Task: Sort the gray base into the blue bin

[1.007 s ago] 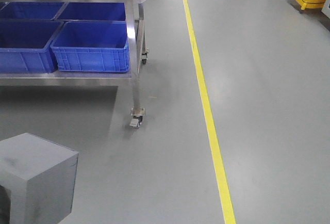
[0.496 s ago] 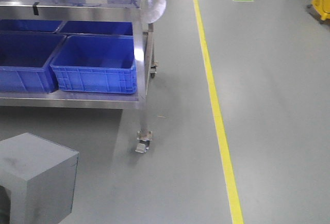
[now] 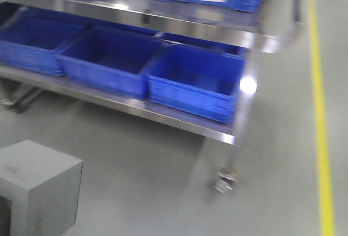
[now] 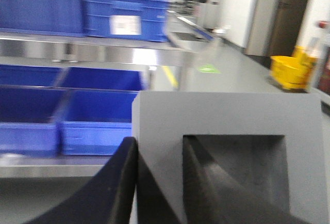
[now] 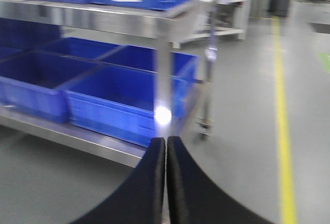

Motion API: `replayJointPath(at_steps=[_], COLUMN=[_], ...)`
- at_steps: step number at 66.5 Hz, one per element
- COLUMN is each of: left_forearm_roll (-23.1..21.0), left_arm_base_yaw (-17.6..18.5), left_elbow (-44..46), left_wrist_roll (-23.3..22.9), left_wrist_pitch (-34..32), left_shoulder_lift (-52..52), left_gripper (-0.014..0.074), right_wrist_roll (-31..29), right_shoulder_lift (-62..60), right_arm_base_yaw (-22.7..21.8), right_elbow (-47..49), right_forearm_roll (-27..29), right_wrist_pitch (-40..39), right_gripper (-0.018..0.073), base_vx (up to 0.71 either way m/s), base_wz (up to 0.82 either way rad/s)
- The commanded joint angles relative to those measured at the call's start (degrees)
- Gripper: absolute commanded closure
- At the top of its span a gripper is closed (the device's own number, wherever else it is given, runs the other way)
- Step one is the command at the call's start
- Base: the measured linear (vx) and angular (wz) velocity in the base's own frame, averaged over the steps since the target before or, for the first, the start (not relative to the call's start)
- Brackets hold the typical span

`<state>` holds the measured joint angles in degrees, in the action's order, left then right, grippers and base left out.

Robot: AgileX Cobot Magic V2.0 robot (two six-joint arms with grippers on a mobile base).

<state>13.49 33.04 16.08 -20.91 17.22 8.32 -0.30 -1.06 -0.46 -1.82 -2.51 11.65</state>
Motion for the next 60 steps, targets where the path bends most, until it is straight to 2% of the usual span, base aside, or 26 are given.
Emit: replayJointPath(at_steps=[1,28,60], left_forearm_roll=[-0.2,-0.2,-0.2], left_arm_base_yaw=[0.3,0.3,0.3], left_elbow=[1.7,1.7,1.7], left_wrist_roll=[-0.2,-0.2,-0.2], left_wrist_pitch=[-6.3,-6.3,-6.3], left_shoulder_lift=[0.3,0.3,0.3], left_gripper=[0.0603,0.0603,0.0603], right_wrist_roll=[-0.4,-0.4,-0.4], right_shoulder_lift=[-0.4,-0.4,-0.4], right_arm_base_yaw=[0.2,0.2,0.2], right_elbow=[-0.3,-0.3,-0.3], right_forearm_roll=[-0.5,-0.5,-0.5], right_wrist_pitch=[-4.4,-4.4,-4.4], right_gripper=[0.0564,0.0564,0.0564], base_vx=[0.3,0.28,0.25], base_wz=[1.09,1.04,0.71])
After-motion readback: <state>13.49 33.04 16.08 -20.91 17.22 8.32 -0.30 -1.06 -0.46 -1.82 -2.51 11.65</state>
